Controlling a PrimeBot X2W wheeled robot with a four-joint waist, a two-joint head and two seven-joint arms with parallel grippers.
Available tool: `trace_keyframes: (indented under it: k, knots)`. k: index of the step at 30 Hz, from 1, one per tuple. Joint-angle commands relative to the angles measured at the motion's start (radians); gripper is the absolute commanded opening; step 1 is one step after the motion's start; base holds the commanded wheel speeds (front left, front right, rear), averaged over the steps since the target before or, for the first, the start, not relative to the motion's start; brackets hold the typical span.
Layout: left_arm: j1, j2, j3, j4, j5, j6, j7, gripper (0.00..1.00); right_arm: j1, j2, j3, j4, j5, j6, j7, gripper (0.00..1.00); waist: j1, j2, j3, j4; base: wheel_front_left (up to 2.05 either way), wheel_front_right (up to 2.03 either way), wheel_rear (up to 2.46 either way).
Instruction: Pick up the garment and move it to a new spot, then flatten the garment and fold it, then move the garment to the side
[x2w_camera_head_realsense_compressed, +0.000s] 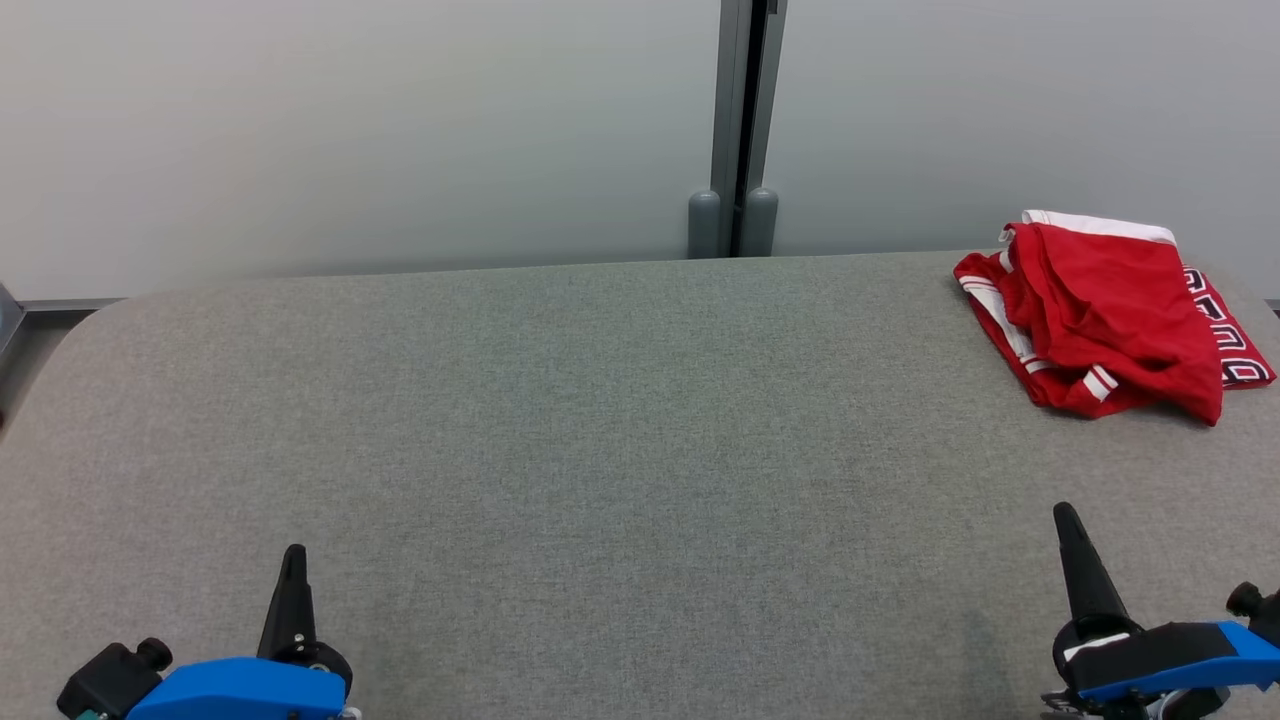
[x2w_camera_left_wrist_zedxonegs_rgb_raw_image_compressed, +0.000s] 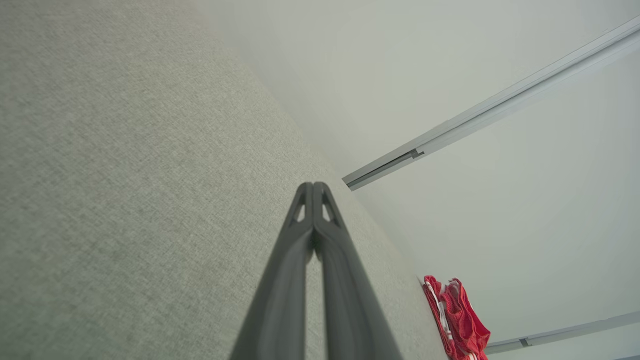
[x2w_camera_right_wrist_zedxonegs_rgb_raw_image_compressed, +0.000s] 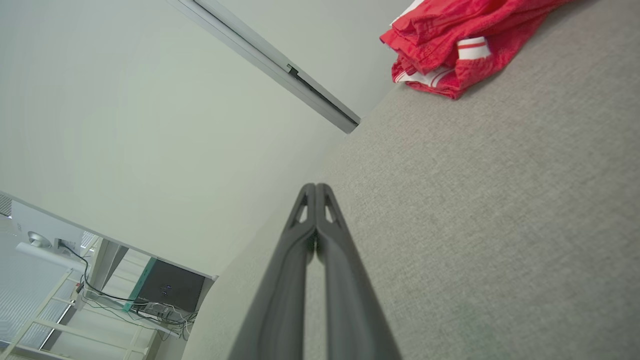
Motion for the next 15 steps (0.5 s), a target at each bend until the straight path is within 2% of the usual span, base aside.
trace_keyframes:
  k: [1, 15]
  knots:
    - [-0.030, 0.001, 0.011, -0.015, -0.031, -0.009, 0.009, 0.00, -0.026, -0.006, -0.003, -0.007, 0.037, 0.000, 0.005, 0.00, 0.0000, 0.0000, 0.000, 0.000, 0.00, 0.00, 0.00]
    - [-0.051, -0.006, 0.031, -0.024, -0.172, -0.010, 0.049, 0.00, -0.043, -0.007, -0.005, 0.006, 0.192, 0.000, 0.028, 0.00, 0.0000, 0.0000, 0.001, 0.000, 0.00, 0.00, 0.00]
